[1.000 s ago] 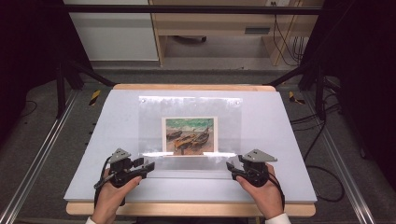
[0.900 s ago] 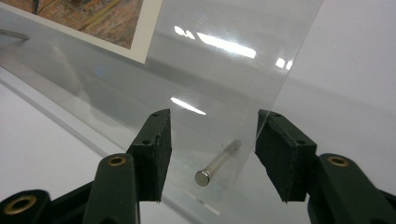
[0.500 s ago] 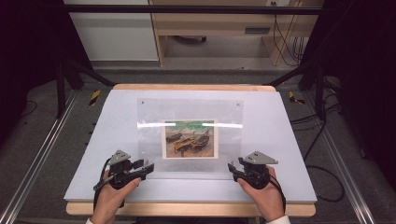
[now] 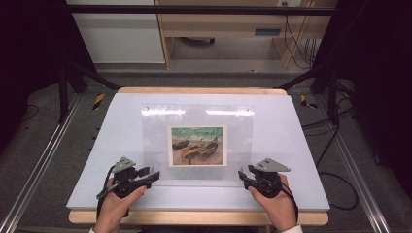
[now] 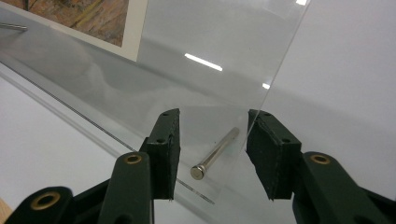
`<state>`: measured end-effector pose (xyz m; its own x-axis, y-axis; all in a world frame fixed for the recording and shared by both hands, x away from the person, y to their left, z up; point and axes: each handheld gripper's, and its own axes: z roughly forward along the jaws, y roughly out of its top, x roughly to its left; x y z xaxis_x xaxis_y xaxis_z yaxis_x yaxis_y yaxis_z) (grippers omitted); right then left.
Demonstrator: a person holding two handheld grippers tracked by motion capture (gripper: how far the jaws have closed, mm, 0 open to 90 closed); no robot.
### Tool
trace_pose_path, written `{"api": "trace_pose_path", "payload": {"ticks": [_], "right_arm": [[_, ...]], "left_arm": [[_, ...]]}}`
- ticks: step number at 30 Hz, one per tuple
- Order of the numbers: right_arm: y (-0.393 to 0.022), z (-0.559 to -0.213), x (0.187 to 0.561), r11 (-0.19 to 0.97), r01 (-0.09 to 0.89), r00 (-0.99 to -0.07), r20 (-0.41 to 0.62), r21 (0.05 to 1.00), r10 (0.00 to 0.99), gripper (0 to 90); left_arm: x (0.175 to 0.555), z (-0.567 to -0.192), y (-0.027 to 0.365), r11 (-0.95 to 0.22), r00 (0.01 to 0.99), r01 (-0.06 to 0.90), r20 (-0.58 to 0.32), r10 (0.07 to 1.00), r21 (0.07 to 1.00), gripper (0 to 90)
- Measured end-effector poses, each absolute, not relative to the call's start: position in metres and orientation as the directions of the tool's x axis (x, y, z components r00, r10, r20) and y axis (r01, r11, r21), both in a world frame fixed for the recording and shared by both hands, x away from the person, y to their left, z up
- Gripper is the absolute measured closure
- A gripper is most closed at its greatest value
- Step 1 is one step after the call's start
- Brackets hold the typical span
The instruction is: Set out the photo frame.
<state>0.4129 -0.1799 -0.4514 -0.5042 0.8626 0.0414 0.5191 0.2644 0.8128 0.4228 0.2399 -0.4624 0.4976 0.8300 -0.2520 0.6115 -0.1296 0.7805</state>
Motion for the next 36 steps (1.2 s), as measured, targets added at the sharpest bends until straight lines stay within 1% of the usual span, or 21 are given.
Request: {"api": "trace_pose_path", "payload": {"ticks": [21, 36], "right_arm": [[-0.1817, -0.4525, 0.4099, 0.274, 0.526, -0.506, 0.038, 0.805, 0.861, 59.4], [-0.1825, -0.4539, 0.4070, 0.278, 0.534, -0.509, 0.041, 0.799, 0.860, 60.9]], "left_arm": [[0.4200, -0.4632, 0.2401, -0.163, 0.512, 0.614, -0.233, 0.827, 0.772, 48.0], [0.4177, -0.4648, 0.2398, -0.178, 0.518, 0.617, -0.225, 0.825, 0.766, 48.4]]}}
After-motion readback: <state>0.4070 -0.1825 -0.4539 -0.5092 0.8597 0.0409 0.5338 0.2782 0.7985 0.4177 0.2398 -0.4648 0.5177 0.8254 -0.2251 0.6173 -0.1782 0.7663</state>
